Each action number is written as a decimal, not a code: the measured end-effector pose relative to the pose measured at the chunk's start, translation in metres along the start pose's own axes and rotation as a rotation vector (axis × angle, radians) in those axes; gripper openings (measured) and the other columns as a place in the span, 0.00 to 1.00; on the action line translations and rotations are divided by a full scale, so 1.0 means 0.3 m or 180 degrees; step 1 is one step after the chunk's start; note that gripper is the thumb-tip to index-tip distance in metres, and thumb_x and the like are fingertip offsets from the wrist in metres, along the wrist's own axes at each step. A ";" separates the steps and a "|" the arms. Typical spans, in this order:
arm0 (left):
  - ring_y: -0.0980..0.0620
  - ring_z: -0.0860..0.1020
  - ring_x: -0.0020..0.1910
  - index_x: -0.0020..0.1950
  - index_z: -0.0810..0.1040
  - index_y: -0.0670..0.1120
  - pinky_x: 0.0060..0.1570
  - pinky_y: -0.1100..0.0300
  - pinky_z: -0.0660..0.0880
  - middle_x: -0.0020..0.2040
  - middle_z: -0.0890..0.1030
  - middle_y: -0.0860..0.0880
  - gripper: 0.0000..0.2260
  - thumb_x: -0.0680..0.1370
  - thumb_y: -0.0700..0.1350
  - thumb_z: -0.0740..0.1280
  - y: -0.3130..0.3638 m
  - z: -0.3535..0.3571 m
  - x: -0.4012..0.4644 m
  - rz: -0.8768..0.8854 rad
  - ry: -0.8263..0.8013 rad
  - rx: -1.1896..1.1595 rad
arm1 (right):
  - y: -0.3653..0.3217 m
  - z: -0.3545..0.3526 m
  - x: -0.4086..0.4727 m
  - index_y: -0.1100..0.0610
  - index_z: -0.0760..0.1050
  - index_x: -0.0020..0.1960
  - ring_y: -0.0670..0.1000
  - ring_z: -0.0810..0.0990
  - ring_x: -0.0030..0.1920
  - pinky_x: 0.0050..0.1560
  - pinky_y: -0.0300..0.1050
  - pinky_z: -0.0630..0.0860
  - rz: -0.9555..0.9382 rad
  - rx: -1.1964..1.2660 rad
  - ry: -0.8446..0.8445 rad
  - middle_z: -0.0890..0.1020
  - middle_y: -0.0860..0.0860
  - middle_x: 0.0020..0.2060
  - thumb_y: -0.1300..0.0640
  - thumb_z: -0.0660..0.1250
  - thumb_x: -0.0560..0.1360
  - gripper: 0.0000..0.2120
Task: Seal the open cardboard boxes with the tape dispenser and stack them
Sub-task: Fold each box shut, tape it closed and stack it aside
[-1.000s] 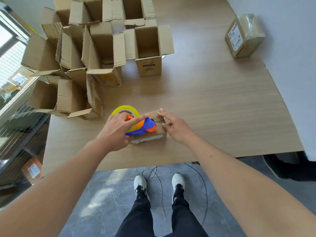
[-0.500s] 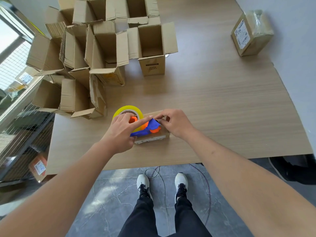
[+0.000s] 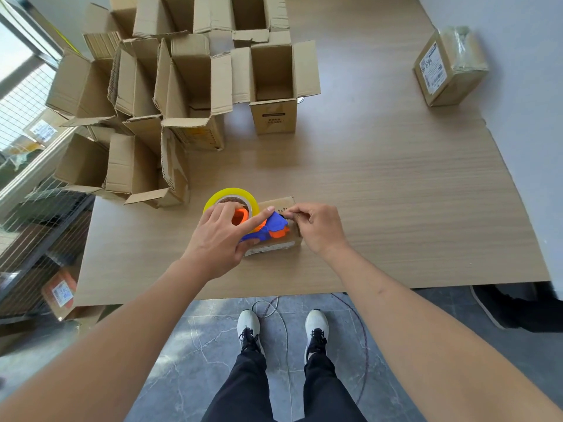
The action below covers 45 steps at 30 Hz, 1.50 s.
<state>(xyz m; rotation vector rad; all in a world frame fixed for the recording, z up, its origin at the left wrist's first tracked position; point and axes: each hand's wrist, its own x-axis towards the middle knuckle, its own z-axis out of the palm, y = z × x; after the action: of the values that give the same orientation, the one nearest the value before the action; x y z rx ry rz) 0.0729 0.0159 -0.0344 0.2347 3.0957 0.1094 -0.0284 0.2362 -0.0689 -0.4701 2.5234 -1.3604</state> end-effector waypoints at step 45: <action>0.43 0.71 0.63 0.81 0.55 0.66 0.67 0.47 0.65 0.61 0.72 0.46 0.32 0.81 0.58 0.65 -0.006 0.023 0.020 0.0022 -0.0123 -0.0100 | 0.181 0.096 0.016 0.45 0.82 0.63 0.54 0.83 0.57 0.57 0.54 0.80 0.1654 -0.0112 0.0030 0.86 0.46 0.55 0.42 0.70 0.77 0.17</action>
<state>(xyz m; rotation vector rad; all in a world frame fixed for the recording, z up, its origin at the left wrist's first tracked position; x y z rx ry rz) 0.0670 0.0154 -0.0417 0.2436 3.0523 0.1516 -0.0319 0.2404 -0.1304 0.1831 2.4344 -1.1156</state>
